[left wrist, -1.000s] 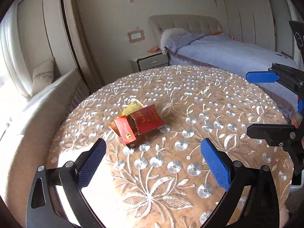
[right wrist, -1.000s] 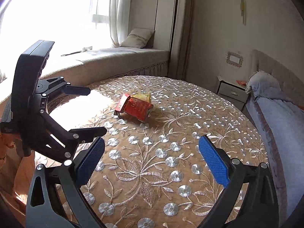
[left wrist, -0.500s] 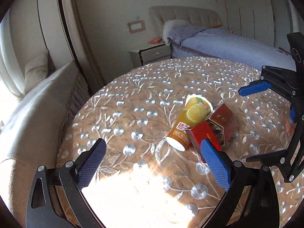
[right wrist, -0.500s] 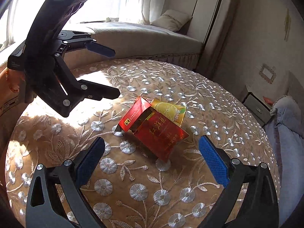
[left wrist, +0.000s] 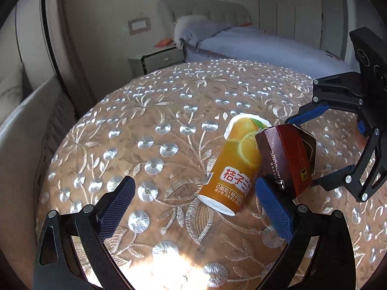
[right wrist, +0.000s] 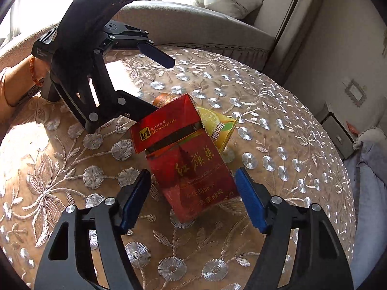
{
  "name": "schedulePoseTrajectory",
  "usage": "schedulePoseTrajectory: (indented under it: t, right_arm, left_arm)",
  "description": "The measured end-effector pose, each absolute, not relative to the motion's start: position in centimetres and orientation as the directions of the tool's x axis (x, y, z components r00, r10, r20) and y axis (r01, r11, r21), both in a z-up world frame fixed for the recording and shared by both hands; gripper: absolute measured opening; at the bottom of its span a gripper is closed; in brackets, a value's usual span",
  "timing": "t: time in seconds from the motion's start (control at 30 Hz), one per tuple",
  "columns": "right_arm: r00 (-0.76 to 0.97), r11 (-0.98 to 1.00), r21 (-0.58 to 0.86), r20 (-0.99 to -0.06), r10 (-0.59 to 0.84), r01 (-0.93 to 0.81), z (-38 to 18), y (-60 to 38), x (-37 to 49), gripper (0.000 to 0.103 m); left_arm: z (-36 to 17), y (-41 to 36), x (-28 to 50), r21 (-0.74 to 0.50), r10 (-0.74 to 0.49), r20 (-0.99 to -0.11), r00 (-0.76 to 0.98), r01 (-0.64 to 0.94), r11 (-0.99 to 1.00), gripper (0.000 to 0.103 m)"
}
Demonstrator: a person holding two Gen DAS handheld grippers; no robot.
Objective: Collect trash
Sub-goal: 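Grasp the orange juice cup with the left tool while the right tool grasps the red box, then carry the juice cup and red box over the white bin and open both tools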
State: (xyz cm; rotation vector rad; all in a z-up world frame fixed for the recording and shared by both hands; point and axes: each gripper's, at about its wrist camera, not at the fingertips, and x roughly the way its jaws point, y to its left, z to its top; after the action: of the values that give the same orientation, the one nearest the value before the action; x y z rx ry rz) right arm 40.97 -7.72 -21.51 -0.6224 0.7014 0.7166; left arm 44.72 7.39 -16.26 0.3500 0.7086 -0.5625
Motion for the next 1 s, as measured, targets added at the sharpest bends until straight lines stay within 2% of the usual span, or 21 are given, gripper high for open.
schedulePoseTrajectory:
  t: [0.17,0.23,0.27,0.33,0.37,0.4,0.43,0.8,0.93,1.0]
  right_arm:
    - [0.533,0.6,-0.254,-0.771,0.349,-0.759,-22.2,-8.9,41.2,0.065]
    - [0.528,0.607,-0.241,-0.773,0.352,-0.757,-22.7,-8.8,41.2,0.061]
    - [0.53,0.619,-0.227,-0.766,0.364,-0.752,-22.8,-8.7,41.3,0.06]
    - [0.521,0.638,-0.188,-0.762,0.385,-0.747,-22.7,-9.3,41.2,0.058]
    - [0.529,0.649,-0.183,-0.755,0.388,-0.738,-22.6,-9.3,41.2,0.057]
    - [0.538,0.658,-0.182,-0.747,0.39,-0.731,-22.6,-9.4,41.2,0.056]
    - [0.544,0.664,-0.176,-0.738,0.399,-0.726,-22.4,-9.5,41.0,0.056]
    - [0.621,0.742,-0.152,-0.667,0.411,-0.653,-18.7,-13.6,35.7,0.056]
    - [0.651,0.757,-0.151,-0.632,0.421,-0.636,-17.5,-15.5,33.9,0.056]
    - [0.664,0.761,-0.152,-0.614,0.427,-0.63,-17.0,-16.6,32.3,0.056]
  left_arm:
    - [-17.8,4.3,45.2,0.166,-0.344,-0.758,0.554,0.673,0.721,0.096]
    - [-18.0,3.4,45.1,0.176,-0.337,-0.765,0.549,0.681,0.711,0.08]
    - [-18.0,3.3,45.2,0.164,-0.338,-0.767,0.546,0.675,0.72,0.076]
    - [-17.9,3.1,45.2,0.149,-0.332,-0.767,0.549,0.656,0.74,0.057]
    - [-17.9,3.1,45.1,0.144,-0.331,-0.766,0.551,0.649,0.747,0.054]
    - [-17.8,3.0,45.1,0.142,-0.324,-0.766,0.556,0.637,0.757,0.046]
    - [-17.8,3.1,44.9,0.145,-0.315,-0.762,0.565,0.624,0.768,0.043]
    - [-15.1,3.0,39.0,0.142,-0.269,-0.722,0.638,0.516,0.845,0.041]
    - [-13.0,1.3,34.1,0.219,-0.209,-0.66,0.721,0.451,0.865,0.041]
    - [-12.1,0.4,31.5,0.216,-0.23,-0.631,0.741,0.453,0.865,0.041]
